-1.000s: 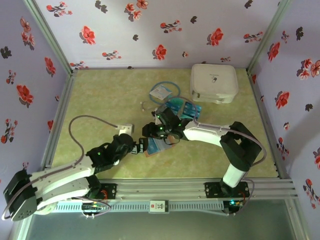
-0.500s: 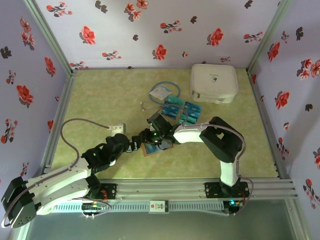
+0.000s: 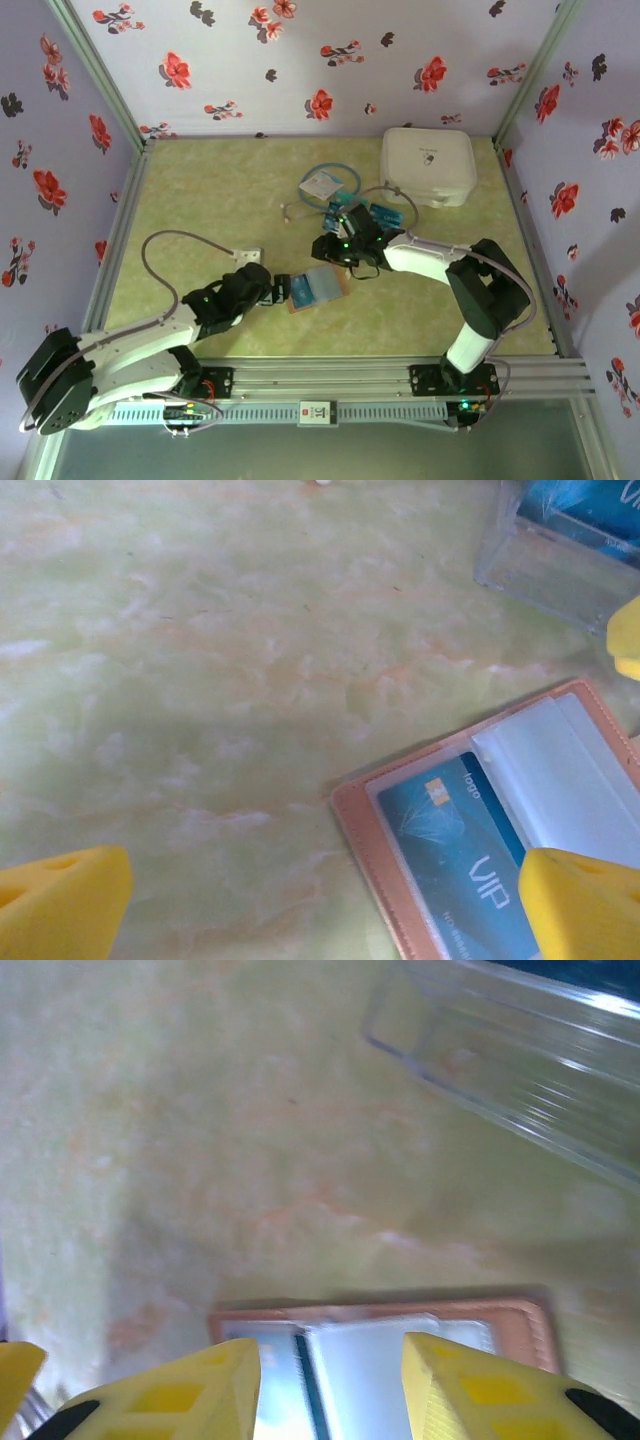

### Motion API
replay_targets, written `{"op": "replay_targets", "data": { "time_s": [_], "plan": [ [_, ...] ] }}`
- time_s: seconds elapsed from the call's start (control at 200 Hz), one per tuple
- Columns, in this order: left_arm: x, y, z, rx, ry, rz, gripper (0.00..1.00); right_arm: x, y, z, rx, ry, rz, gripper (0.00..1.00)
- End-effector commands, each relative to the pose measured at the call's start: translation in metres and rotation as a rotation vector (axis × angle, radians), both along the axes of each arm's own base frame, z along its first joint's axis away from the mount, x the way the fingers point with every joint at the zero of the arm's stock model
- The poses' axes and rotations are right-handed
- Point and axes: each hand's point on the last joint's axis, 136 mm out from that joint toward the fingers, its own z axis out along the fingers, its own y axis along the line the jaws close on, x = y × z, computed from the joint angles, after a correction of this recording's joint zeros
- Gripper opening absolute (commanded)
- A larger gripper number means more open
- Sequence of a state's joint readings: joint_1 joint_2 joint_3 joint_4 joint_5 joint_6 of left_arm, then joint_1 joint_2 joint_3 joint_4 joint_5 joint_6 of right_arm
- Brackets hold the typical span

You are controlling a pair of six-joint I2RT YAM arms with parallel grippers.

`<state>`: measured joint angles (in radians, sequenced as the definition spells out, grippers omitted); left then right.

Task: Put the credit cards into the card holder

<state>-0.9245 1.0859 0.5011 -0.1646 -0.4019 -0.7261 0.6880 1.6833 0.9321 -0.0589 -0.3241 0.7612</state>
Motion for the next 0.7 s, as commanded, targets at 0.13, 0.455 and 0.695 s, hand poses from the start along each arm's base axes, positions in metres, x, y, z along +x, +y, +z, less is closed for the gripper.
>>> {"op": "replay_targets", "data": {
  "time_s": [0.13,0.455,0.695],
  "plan": [
    [0.018,-0.049,0.004,-0.004,0.038,-0.075,1.00,-0.006,-0.016,-0.025,-0.079,0.034,0.034,0.41],
    [0.019,-0.078,-0.020,0.071,0.070,-0.137,1.00,-0.004,-0.014,-0.025,-0.063,0.040,0.027,0.41],
    [0.016,-0.082,-0.038,0.097,0.089,-0.150,1.00,-0.002,-0.014,-0.024,-0.048,0.048,0.017,0.41]
  ]
}}
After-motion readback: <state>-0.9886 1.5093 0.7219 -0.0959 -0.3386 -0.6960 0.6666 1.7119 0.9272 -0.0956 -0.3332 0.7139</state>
